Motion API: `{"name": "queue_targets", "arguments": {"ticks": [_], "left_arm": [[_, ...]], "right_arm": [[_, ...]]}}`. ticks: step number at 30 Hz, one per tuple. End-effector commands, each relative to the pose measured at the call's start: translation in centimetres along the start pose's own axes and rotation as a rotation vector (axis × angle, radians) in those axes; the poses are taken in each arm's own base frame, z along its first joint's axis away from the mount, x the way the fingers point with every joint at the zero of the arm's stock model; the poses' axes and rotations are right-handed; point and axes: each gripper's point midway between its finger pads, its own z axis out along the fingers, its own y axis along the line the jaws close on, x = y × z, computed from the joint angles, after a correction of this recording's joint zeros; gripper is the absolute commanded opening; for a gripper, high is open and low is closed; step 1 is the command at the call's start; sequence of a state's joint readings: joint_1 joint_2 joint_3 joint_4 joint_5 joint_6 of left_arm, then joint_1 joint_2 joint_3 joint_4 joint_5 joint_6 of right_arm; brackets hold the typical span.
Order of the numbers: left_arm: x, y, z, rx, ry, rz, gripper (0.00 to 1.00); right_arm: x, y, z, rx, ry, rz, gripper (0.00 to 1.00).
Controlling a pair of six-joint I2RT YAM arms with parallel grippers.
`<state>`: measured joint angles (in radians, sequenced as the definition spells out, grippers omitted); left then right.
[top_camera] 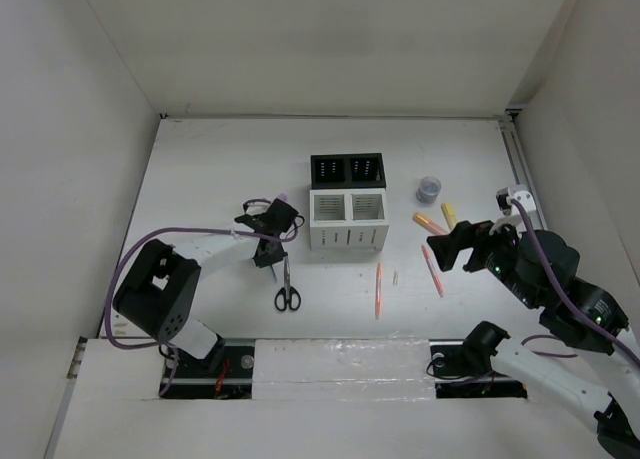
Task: Sort the stationery into containers
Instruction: Pick up the pen from the center of the board, then close the pen cap on the pen.
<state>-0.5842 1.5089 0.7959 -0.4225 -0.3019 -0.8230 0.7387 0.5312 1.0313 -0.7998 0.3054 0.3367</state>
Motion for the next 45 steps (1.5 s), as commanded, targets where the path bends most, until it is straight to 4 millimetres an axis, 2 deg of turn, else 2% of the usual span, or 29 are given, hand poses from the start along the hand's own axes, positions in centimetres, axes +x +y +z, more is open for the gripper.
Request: {"name": "queue_targets", "arguments": {"ticks": [1, 5, 12, 16, 19, 20, 24, 26, 27, 29, 31, 32, 34, 36, 38, 39, 45], "left_arm": [[2.5, 1.1, 0.5, -0.087, 0.068, 0.057, 0.00], [1.4, 0.6, -1.0, -0.082, 0.037, 0.037, 0.00], [-0.6, 0.6, -4.1, -0.046, -0.027, -0.027, 0.00], [-2.7, -0.7, -7.0, 0.053, -0.105, -0.027, 0.00], [-3.8, -2.1, -9.8, 0.099, -0.179, 0.005, 0.00], [-3.6, -2.6, -10.6, 0.109, -0.192, 0.040, 0.00], [-4.7, -2.9, -14.2, 0.109, -0.278, 0.069, 0.00], [-5.0, -3.2, -15.4, 0.139, -0.290, 0.064, 0.00], [-5.1, -2.7, -15.7, 0.135, -0.302, 0.074, 0.00], [-6.0, -2.3, -17.3, 0.173, -0.339, 0.076, 0.00], [-6.5, -1.7, -18.7, 0.214, -0.370, 0.081, 0.00], [-6.9, -1.4, -19.3, 0.226, -0.395, 0.079, 0.00], [-7.5, -0.8, -20.8, 0.269, -0.436, 0.096, 0.00], [-7.7, -0.2, -21.0, 0.272, -0.460, 0.109, 0.00], [-7.9, 0.2, -21.6, 0.292, -0.484, 0.124, 0.00], [-7.8, 0.6, -21.2, 0.275, -0.489, 0.139, 0.00], [-7.9, 0.1, -22.1, 0.388, -0.541, 0.134, 0.00]], "right_arm": [[-1.1, 0.5, -0.2, -0.025, -0.046, 0.024, 1.00], [-1.1, 0.7, 0.5, -0.027, -0.051, 0.026, 1.00], [0.7, -0.1, 2.0, 0.027, -0.014, 0.018, 1.00], [1.3, -0.8, 2.9, 0.090, 0.012, 0.037, 1.00], [2.9, -1.7, 4.2, 0.177, 0.081, 0.064, 1.00], [3.8, -1.7, 4.8, 0.196, 0.121, 0.060, 1.00], [6.4, -2.0, 6.3, 0.262, 0.209, 0.117, 1.00], [7.6, -1.7, 6.6, 0.251, 0.246, 0.142, 1.00], [8.8, -1.7, 6.9, 0.252, 0.278, 0.145, 1.00], [10.2, -1.0, 7.6, 0.221, 0.304, 0.175, 0.98], [12.3, -1.4, 8.1, 0.232, 0.340, 0.179, 0.95], [13.1, -1.3, 8.4, 0.240, 0.360, 0.200, 0.89], [14.7, -1.7, 8.9, 0.263, 0.391, 0.206, 0.85], [14.9, -1.5, 9.6, 0.261, 0.387, 0.208, 0.82], [15.9, -1.9, 10.1, 0.290, 0.407, 0.203, 0.82], [16.4, -2.2, 10.4, 0.306, 0.414, 0.195, 0.81], [18.2, -2.0, 12.1, 0.358, 0.463, 0.176, 0.81]]}}
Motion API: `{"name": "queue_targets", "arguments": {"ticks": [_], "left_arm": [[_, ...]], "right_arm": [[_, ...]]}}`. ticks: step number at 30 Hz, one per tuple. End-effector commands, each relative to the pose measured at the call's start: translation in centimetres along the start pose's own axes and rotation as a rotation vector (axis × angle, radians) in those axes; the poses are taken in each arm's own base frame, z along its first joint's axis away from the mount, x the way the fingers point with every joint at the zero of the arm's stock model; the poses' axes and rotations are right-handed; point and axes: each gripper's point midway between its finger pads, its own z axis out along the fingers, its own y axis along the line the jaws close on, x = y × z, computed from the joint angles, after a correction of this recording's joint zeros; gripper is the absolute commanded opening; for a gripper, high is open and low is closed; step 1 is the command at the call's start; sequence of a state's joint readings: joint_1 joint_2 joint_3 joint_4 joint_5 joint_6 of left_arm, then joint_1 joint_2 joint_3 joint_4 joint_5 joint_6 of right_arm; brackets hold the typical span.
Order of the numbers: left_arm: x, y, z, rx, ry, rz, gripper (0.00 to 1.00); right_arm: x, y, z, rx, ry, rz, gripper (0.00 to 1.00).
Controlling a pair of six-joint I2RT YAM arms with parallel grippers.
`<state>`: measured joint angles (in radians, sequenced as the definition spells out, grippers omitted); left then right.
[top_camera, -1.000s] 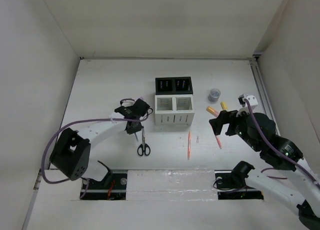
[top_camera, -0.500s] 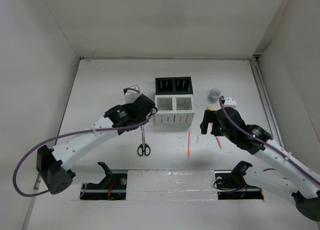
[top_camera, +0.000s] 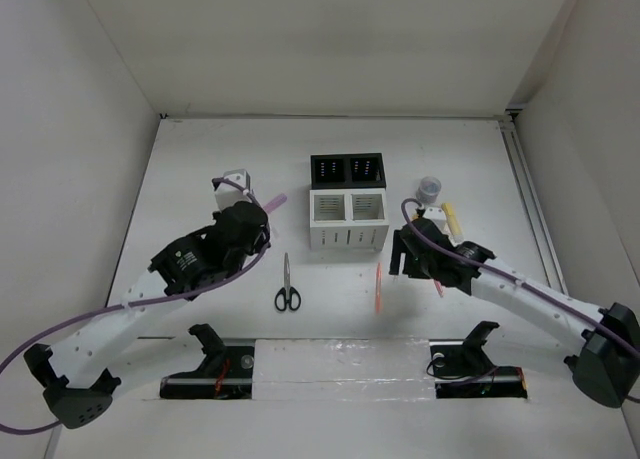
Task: Sort the stationery into containers
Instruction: Close the pen cap on the pen.
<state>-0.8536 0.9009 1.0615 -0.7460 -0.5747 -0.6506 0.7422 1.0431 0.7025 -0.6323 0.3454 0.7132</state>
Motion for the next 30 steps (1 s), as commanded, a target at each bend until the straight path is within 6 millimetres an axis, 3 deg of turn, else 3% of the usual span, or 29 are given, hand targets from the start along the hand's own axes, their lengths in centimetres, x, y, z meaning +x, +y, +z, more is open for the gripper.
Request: {"name": "queue_targets", "arguments": {"ticks": [1, 3, 7, 18, 30], "left_arm": [[-0.5, -0.4, -0.2, 0.063, -0.050, 0.004, 0.00], [-0.7, -0.5, -0.6, 0.087, -0.063, -0.003, 0.00], [-0.9, -0.5, -1.1, 0.113, -0.076, -0.021, 0.00], [-0.6, -1.0, -0.8, 0.125, -0.057, -0.004, 0.00], [-0.4, -1.0, -0.6, 0.124, -0.058, 0.005, 0.00]], "right_arm": [[-1.3, 1.3, 0.8, -0.002, -0.053, 0.045, 0.79], [-1.0, 0.9, 1.5, 0.033, -0.046, 0.043, 0.76], [-1.1, 1.1, 1.6, 0.042, -0.059, 0.057, 0.55], [0.7, 1.6, 5.0, 0.076, 0.005, 0.029, 0.52], [1.3, 1.3, 6.5, 0.123, 0.023, 0.027, 0.45]]}}
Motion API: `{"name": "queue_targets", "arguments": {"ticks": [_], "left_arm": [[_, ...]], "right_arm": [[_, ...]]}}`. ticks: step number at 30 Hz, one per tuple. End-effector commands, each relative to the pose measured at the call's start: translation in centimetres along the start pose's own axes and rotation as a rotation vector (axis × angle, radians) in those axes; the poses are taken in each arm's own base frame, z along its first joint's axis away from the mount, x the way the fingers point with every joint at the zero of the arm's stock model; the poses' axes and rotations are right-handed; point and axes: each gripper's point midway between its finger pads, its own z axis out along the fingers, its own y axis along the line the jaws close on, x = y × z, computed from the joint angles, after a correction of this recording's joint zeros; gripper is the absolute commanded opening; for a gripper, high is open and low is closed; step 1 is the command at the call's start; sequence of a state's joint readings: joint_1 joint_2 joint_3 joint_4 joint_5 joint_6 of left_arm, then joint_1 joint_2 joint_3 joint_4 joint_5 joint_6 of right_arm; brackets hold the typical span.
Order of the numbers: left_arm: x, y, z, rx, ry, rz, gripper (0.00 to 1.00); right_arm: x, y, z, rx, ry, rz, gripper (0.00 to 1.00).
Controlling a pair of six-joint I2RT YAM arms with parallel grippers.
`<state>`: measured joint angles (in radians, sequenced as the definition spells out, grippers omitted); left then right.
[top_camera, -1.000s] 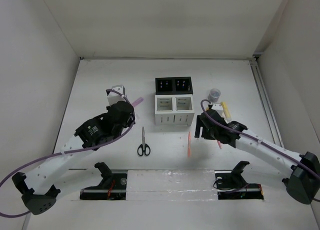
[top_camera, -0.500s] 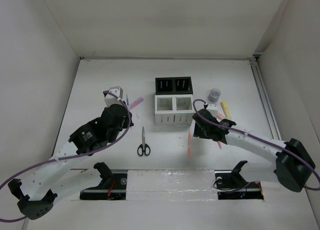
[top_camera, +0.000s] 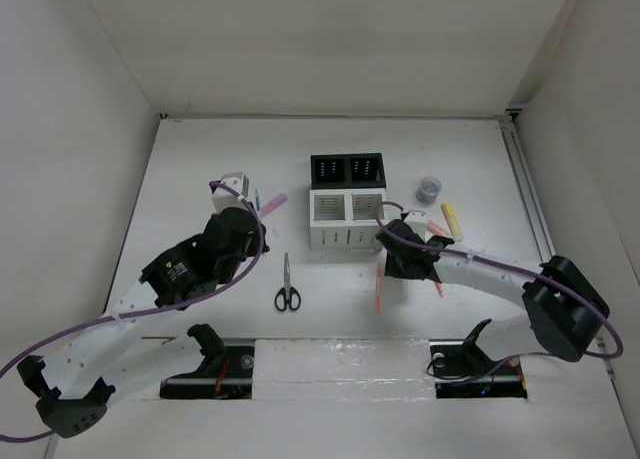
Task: Sort the stationery into containers
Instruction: Close the pen cap on the pen.
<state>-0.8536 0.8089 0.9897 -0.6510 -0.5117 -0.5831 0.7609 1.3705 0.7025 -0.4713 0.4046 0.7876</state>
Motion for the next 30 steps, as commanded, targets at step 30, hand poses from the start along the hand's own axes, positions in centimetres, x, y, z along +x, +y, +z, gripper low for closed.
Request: {"name": "queue_targets", "arguments": {"ticks": [30], "left_arm": [[-0.2, -0.5, 0.3, 0.018, -0.011, 0.007, 0.00]], "right_arm": [[2.3, 0.4, 0.5, 0.006, 0.064, 0.036, 0.12]]}}
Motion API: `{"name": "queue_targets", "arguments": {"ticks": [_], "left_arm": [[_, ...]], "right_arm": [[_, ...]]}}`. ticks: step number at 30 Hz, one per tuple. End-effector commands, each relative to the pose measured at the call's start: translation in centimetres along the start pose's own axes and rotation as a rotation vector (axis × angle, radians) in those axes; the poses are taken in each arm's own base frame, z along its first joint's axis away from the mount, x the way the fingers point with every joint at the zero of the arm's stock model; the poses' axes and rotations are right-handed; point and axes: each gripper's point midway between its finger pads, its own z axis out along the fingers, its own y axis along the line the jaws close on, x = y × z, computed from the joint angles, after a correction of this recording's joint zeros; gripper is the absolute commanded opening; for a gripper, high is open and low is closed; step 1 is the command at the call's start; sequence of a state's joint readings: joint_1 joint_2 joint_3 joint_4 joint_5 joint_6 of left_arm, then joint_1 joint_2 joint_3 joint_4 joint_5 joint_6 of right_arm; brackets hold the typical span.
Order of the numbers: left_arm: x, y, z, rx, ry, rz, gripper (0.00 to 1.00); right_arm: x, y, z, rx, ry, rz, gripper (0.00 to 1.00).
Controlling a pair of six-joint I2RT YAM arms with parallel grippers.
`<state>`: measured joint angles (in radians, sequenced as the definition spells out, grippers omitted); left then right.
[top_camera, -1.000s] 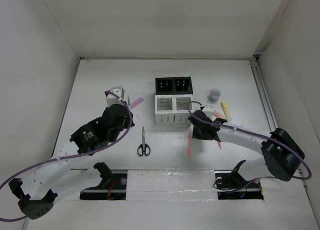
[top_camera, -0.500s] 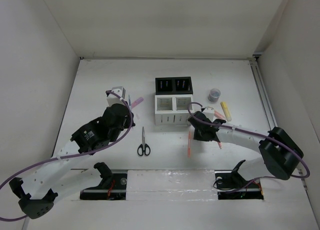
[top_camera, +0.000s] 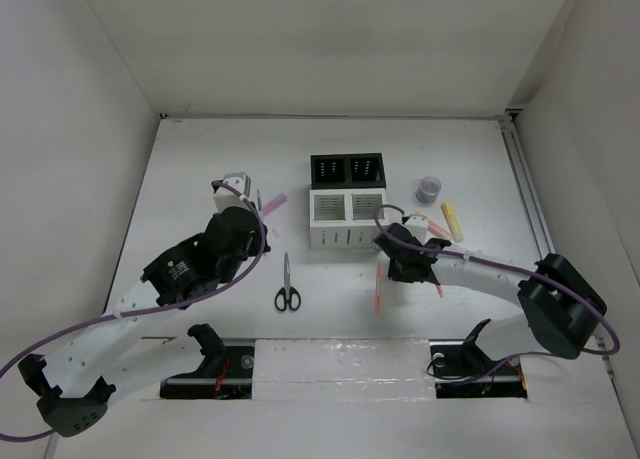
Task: Sort the stationery into containers
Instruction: Close the pen cap on the pen.
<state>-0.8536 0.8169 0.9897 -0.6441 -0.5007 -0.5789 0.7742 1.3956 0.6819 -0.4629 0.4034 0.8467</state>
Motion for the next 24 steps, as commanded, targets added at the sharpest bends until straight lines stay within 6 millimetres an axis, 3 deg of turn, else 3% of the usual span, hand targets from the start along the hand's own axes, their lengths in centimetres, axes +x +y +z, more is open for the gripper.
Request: {"name": "queue_targets", "arguments": {"ticks": [1, 4, 9, 13, 17, 19, 20, 21, 22, 24], "left_arm": [[-0.4, -0.2, 0.1, 0.009, -0.018, 0.003, 0.00], [-0.5, -0.1, 0.1, 0.002, -0.024, 0.003, 0.00], [-0.7, 0.1, 0.0, -0.001, -0.035, -0.002, 0.00], [-0.6, -0.1, -0.1, 0.007, -0.030, -0.002, 0.00], [-0.3, -1.5, 0.0, 0.080, -0.005, 0.037, 0.00], [-0.2, -2.9, -0.1, 0.145, 0.015, 0.044, 0.00], [-0.2, -4.3, -0.2, 0.222, 0.020, 0.058, 0.00], [-0.7, -4.7, -0.1, 0.235, -0.002, 0.062, 0.00], [0.1, -6.1, -0.5, 0.326, 0.032, 0.081, 0.00], [-0.7, -7.6, -1.2, 0.416, 0.028, 0.081, 0.00]], "right_arm": [[1.2, 0.3, -0.1, -0.005, 0.045, -0.001, 0.08], [1.5, 0.0, 0.0, 0.010, 0.056, 0.000, 0.00], [0.1, 0.1, -2.1, 0.027, 0.000, 0.018, 0.00], [-2.8, 0.8, -5.9, -0.055, -0.100, 0.083, 0.00], [-7.5, 0.6, -11.8, -0.192, -0.286, 0.181, 0.00], [-10.1, 1.3, -14.2, -0.282, -0.393, 0.216, 0.00], [-12.5, 2.3, -16.8, -0.386, -0.498, 0.223, 0.00], [-12.5, 1.9, -17.1, -0.388, -0.514, 0.197, 0.00], [-14.4, 3.4, -19.3, -0.497, -0.589, 0.225, 0.00], [-15.9, 4.2, -21.5, -0.579, -0.660, 0.228, 0.00]]}}
